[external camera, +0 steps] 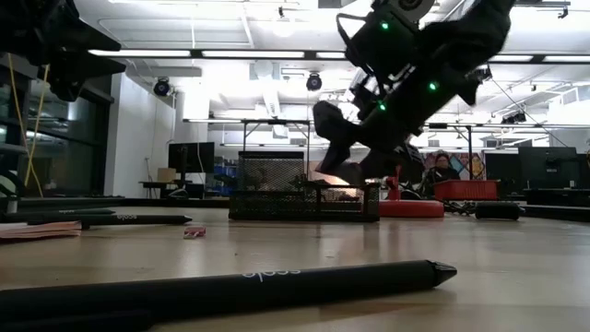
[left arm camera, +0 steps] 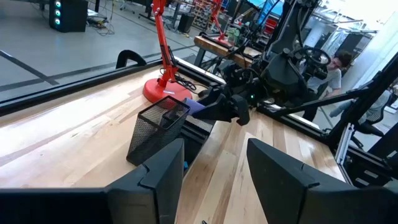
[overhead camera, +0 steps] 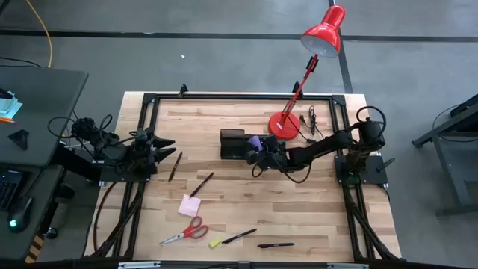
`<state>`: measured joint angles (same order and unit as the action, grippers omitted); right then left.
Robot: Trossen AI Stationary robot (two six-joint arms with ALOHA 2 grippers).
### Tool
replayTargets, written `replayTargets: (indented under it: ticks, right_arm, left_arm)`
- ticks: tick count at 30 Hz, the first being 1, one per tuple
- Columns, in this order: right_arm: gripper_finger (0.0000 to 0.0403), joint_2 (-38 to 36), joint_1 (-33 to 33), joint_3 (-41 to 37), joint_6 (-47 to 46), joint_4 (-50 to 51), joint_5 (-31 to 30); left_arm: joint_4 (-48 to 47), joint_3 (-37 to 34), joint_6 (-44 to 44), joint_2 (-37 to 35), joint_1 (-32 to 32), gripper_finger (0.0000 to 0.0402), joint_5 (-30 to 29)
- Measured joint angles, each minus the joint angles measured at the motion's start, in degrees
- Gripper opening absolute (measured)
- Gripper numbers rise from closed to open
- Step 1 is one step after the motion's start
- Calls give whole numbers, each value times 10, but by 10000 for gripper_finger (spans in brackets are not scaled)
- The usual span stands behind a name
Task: Pick and place office supplies into organizer
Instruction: Put the purple sticky notes into the black desk organizer
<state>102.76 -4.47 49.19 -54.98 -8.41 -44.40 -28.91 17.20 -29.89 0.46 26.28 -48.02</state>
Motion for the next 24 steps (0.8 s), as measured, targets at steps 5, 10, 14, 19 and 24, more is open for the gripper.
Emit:
replayTargets:
  ticks: [5,10,14,19,24]
  right_arm:
    - [266,0,0,56,21,58,-2]
    - [287,0,0,81,-29,164,-10]
    - [291,3,3,81,-56,188,2]
    - [294,17,4,82,-38,160,7]
    - [315,43,8,81,-41,150,13]
  left_arm:
    - [0,0,0,0,0,168,0]
    - [0,0,0,0,0,168,0]
    - [0,0,0,0,0,168,0]
    - [0,0,0,0,0,168,0]
    - [0,0,0,0,0,168,0]
